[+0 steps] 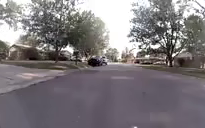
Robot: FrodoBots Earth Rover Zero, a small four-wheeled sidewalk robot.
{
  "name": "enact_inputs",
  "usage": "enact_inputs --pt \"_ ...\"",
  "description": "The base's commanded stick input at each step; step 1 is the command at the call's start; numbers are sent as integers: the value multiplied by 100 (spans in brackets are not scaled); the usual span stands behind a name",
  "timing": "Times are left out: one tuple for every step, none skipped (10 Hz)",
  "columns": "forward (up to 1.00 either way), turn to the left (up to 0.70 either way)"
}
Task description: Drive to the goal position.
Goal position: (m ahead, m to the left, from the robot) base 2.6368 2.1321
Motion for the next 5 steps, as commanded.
enact_inputs --pt "85 0" --pt "85 0" --pt "85 -20" --pt "85 -30" --pt "85 -33"
